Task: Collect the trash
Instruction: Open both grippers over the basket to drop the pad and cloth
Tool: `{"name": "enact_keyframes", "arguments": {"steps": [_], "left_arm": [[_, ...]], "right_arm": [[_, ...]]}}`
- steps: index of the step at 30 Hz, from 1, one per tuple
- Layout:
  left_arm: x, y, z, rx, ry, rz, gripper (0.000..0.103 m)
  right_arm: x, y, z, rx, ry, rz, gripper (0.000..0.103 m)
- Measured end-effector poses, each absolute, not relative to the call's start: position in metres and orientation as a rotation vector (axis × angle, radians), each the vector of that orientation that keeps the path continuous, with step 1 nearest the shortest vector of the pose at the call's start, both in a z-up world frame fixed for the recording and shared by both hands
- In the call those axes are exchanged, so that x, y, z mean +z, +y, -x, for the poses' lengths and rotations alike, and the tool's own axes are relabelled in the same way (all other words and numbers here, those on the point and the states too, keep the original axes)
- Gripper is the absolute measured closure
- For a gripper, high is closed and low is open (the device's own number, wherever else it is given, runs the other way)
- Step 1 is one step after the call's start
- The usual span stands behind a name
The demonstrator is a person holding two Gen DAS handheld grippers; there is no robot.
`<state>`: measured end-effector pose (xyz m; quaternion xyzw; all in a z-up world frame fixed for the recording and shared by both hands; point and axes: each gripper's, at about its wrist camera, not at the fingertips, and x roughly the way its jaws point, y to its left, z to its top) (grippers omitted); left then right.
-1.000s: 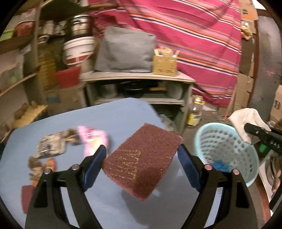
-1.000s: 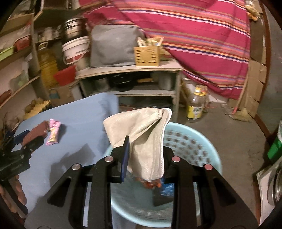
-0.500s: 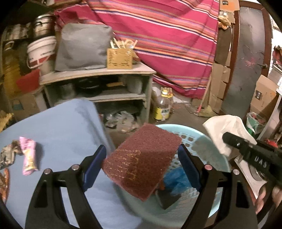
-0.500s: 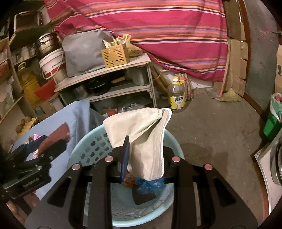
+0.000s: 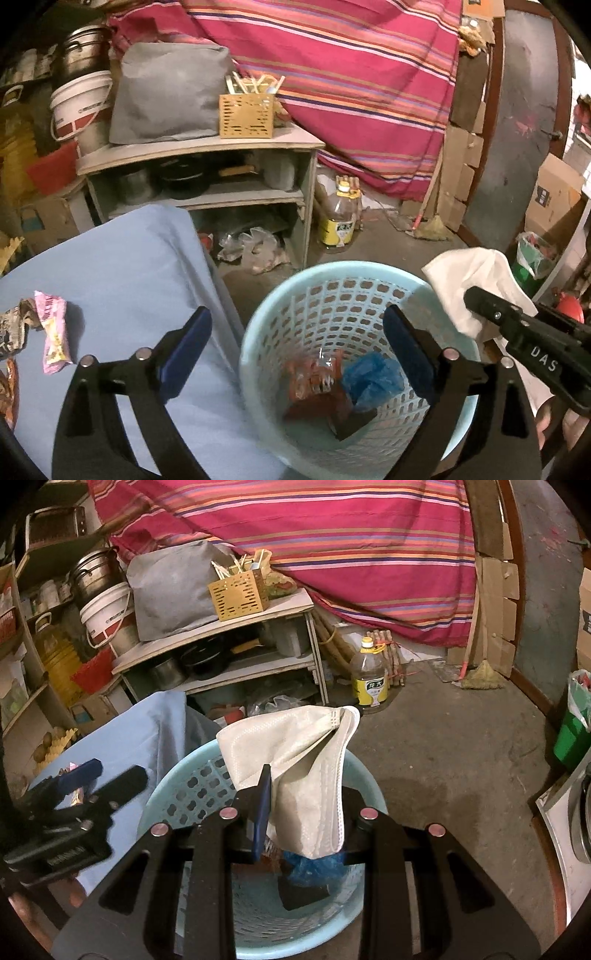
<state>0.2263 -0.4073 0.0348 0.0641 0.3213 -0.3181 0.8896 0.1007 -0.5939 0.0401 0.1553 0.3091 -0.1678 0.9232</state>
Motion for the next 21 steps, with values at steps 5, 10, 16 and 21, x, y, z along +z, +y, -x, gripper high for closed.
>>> {"name": "enact_keyframes", "arguments": {"steps": [5,10,16,21], "left_arm": [[0.042,-0.379,-0.225,-0.608,0.633,-0.135,0.011],[0.042,-0.342,-0.221,-0.56,0.617,-0.145,0.011],[0.044,-0.284,-0.221,-0.498,0.629,-0.115,0.011],[0.034,-0.211,-0.217,-0.395,0.623,-0.101,0.006]], "right_arm": [[0.038,-0.58,-0.112,-0.325,0.643,-0.3,0.073],[0.032,-0.565,-0.127,-0.327,0.663,-0.279,0.031],[0.036,-0.545,-0.135,-0.342,0.654,-0.285,0.012],[0.042,-0.511,-0.142,-0.343,0.625,-0.237,0.005]]}}
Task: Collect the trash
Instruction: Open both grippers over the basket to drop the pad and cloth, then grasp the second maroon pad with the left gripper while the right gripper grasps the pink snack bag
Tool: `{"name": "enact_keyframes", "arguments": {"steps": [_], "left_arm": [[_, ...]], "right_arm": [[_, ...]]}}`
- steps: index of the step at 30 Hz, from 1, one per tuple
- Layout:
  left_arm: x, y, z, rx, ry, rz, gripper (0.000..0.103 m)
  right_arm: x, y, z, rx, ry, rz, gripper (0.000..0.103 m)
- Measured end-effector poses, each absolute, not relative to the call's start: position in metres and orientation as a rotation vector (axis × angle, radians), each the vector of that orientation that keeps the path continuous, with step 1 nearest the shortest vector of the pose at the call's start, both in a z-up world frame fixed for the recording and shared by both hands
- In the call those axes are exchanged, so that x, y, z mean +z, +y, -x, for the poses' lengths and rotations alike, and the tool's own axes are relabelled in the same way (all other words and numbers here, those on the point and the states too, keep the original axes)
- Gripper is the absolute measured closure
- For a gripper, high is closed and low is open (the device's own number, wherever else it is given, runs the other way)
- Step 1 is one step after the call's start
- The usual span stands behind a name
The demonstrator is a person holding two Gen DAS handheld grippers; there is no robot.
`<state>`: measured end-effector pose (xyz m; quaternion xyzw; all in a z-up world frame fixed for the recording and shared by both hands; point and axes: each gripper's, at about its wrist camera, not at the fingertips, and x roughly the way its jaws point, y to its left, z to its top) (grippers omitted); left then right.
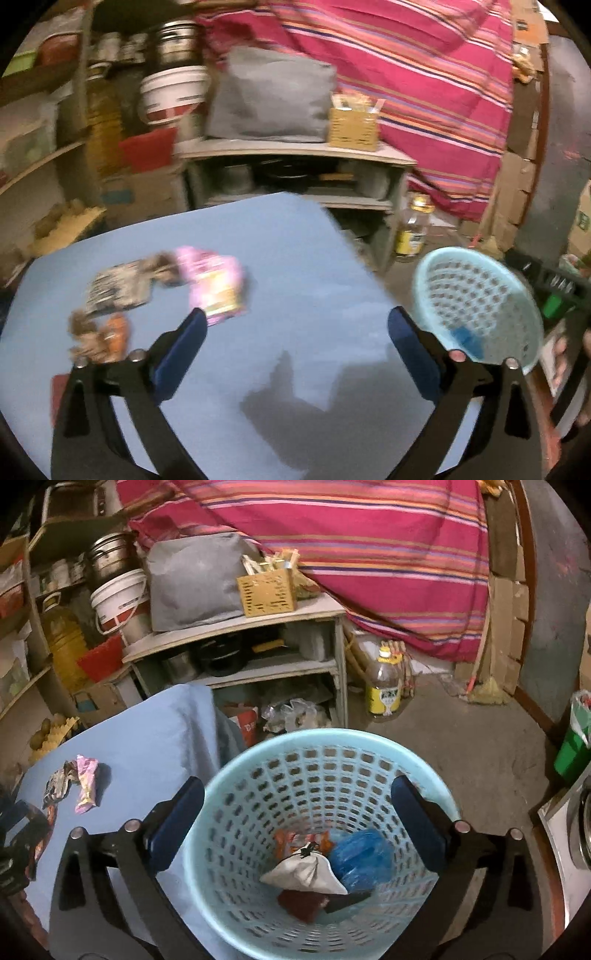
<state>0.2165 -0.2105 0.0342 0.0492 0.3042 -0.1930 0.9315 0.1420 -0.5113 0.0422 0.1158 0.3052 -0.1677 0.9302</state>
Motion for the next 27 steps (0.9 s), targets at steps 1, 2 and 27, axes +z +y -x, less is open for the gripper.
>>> {"name": "enact_keyframes", "arguments": {"steps": [1,2,27], "left_arm": [[0.032,-0.199,-0.217,-0.375,0.625,-0.101,0.006],[0.029,-0.185,-0.218,-0.35,0.628,-0.101,0.006],[-0.051,0.015,-0.239,-0.06,0.886,0.086,0.014]], "right_arm": [[0.042,-0.501,-0.146,-0.334,0.626,-0.223,0.005],[0.041,-0.493,-0.15,-0.324,0.629,-0.213,0.005],[0.002,-0.296,-0.24,-0.279,0.683,0.022,0.005]]}}
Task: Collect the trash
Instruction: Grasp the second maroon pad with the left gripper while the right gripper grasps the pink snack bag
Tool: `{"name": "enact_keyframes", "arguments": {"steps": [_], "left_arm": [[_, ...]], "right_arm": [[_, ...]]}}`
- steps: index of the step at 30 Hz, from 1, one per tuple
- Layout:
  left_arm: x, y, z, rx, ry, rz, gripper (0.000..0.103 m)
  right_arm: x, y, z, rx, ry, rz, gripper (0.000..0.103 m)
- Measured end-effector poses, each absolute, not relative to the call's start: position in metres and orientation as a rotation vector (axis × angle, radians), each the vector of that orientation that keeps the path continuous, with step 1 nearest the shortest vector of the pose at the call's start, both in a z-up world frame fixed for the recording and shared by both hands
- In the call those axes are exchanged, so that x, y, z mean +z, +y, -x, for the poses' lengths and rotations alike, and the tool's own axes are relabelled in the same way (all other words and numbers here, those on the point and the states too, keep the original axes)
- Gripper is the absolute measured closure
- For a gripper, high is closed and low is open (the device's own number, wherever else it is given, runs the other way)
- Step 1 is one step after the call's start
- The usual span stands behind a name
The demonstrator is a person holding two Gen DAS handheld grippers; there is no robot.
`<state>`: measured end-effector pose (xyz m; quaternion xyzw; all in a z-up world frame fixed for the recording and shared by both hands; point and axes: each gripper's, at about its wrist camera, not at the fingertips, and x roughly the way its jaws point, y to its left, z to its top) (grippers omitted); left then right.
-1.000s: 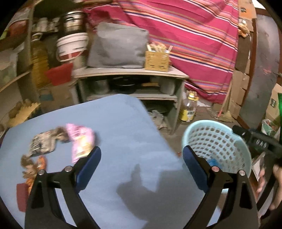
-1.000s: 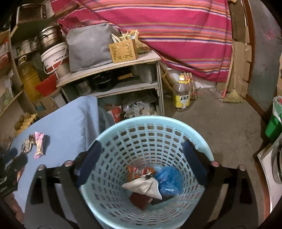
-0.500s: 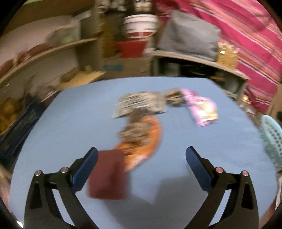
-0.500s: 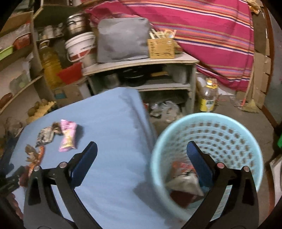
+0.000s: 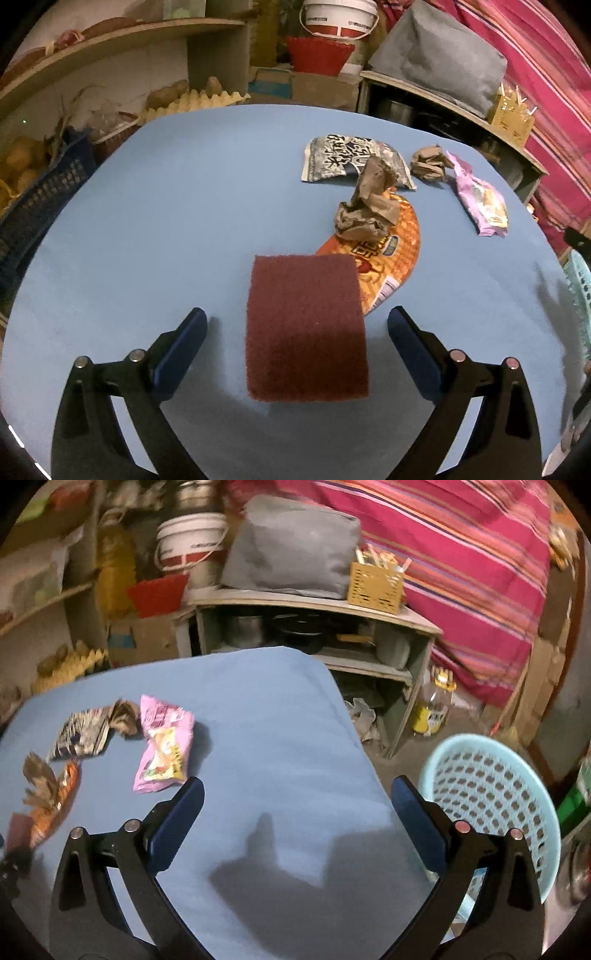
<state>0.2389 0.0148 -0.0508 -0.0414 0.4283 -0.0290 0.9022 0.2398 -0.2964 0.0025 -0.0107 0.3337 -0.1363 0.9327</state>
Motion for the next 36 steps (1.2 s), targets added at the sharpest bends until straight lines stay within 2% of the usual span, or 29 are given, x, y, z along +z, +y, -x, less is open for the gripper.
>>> {"name": "enact_keyframes", "arguments": {"steps": [2,4,5,10,15,24,32,36], "left_arm": [[-0.053,0.015,-0.242,-0.078,0.9,0.084,0.028],[-0.052,0.013,-0.243,-0.086,0.895,0.065,0.034],[-0.052,0.013,-0.243,-0.088,0.893,0.058,0.04],[-0.048,0.019,-0.242,-0.079,0.87,0.042,0.04],[-0.026,0.027,-0.243,-0.051,0.809,0.002,0.04],[0.012,0.046,-0.273,-0.001,0.69,-0.01,0.04],[0.012,0.058,-0.291,-0.007,0.711,0.075,0.04],[0.013,0.065,-0.295,0.01,0.705,0.084,0.04]], "right_arm": [[-0.002,-0.285,-0.246,-0.254,0.694,0.045,0.005],[-0.006,-0.28,-0.249,-0.23,0.706,0.043,0.005],[-0.009,-0.276,-0.252,-0.213,0.714,0.042,0.005],[-0.017,-0.261,-0.262,-0.126,0.732,0.058,0.005],[-0.02,-0.255,-0.274,-0.002,0.758,-0.049,0.005],[-0.029,-0.219,-0.311,-0.063,0.797,0.095,0.005],[-0.044,-0.213,-0.34,-0.083,0.866,0.121,0.005],[-0.052,-0.222,-0.349,-0.073,0.918,0.075,0.022]]}}
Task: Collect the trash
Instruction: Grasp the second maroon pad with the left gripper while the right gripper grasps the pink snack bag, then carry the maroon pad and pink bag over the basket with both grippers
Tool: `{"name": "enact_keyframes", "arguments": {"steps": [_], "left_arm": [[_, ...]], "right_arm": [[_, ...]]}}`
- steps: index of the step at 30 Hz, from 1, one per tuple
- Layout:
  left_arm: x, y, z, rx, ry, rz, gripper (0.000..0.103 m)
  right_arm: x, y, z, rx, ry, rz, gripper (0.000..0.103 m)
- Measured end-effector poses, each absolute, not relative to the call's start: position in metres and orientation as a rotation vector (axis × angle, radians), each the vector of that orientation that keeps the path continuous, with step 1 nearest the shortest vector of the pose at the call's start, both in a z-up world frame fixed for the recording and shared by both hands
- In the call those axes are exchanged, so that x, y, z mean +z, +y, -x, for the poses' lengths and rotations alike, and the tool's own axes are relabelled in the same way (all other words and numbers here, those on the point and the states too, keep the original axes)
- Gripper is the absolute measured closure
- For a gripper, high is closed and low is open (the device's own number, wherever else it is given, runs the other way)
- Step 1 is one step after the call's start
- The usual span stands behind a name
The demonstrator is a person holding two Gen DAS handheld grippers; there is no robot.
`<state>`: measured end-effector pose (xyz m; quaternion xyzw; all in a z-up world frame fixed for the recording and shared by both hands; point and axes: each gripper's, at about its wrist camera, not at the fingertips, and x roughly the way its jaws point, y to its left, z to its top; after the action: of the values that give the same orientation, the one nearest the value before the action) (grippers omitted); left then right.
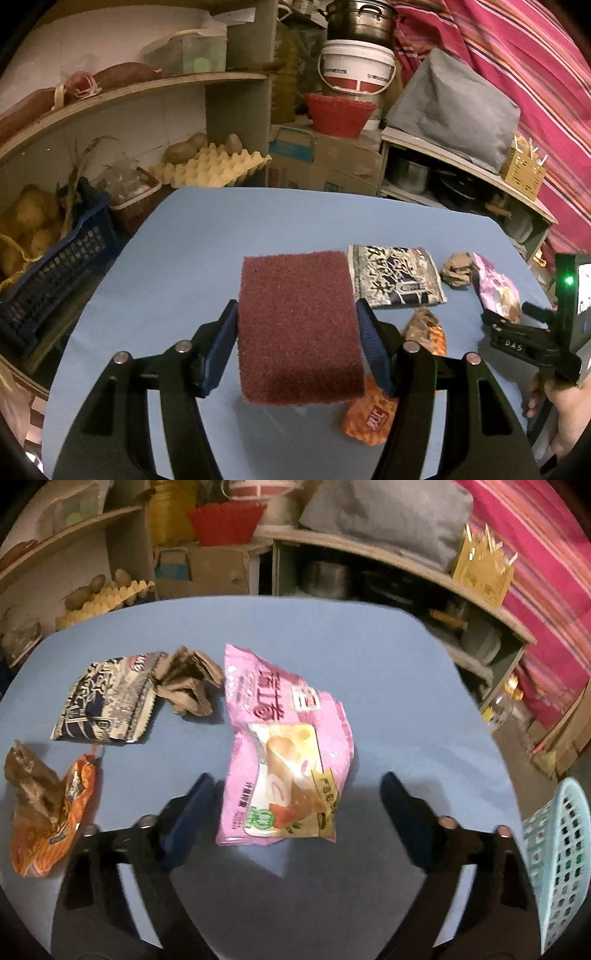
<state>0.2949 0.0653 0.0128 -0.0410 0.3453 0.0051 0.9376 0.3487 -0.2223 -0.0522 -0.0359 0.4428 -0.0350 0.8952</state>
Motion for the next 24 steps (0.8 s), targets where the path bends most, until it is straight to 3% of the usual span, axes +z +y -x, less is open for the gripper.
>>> {"name": "enact_keyframes", "arguments": {"steps": [6,24], "left_arm": [[0.011,0.069,-0.297,0.022,0.707,0.087,0.04],[0.009,0.037,-0.274,-0.003,0.685,0.008,0.04]], "right_arm": [[-0.051,-0.233,-0.347,-0.02,0.918,0.002,0.046],[-0.018,-0.264,-0.299,0.026,0.859,-0.014,0.05]]}}
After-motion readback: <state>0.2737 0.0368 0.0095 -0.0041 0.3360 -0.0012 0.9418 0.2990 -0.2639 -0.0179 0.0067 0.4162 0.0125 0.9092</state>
